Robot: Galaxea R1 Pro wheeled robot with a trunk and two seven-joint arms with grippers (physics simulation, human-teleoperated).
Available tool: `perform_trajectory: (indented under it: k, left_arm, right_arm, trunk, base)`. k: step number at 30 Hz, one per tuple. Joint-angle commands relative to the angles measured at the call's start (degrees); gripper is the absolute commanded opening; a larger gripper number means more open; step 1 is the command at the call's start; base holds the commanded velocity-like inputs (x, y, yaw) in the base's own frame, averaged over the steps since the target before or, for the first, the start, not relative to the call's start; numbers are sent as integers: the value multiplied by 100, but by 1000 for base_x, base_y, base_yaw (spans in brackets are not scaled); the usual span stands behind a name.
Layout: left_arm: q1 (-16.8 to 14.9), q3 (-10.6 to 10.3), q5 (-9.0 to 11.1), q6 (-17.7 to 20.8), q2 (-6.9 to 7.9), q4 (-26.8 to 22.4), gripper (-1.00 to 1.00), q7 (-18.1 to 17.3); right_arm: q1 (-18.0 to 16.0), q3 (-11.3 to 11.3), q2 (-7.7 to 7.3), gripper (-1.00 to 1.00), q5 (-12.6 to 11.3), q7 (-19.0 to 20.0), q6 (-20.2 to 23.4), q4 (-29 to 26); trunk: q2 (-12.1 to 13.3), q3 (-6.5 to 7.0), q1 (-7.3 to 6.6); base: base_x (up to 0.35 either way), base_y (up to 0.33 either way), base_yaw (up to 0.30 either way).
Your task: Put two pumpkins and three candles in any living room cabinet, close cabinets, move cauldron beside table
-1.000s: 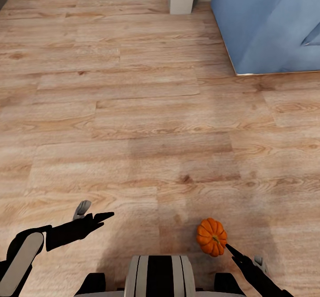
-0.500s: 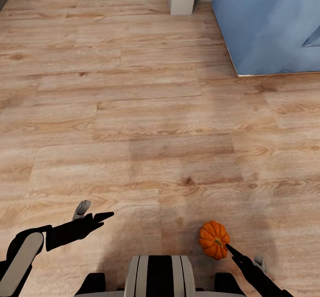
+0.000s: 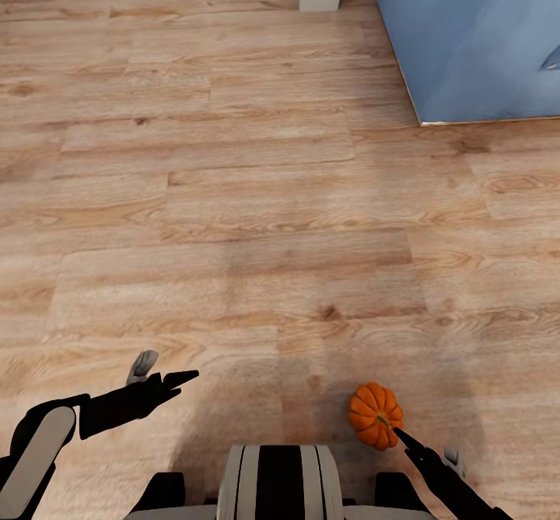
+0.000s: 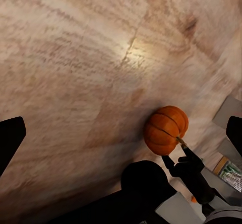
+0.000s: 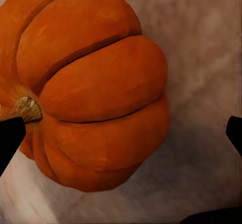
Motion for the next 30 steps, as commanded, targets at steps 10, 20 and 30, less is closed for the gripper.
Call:
perform_trajectory:
  k: [10, 20, 30]
  left_arm:
    - [-3, 8, -54, 20, -1, 1, 100, -58]
    - [-2, 13, -58, 22, -1, 1, 100, -58]
    - [0, 8, -58, 16, -1, 1, 100, -58]
  right_arm:
    - [0, -15, 17, 100, -28, 18, 57, -1]
    - [0, -20, 33, 100, -27, 18, 57, -7]
    - [0, -24, 44, 100, -27, 18, 57, -7]
  trunk:
    - [-2, -25, 2]
    - [-2, -25, 2]
    - [-2, -25, 2]
  base:
    - [1, 1, 0]
    - [33, 12, 0]
    - [54, 15, 0]
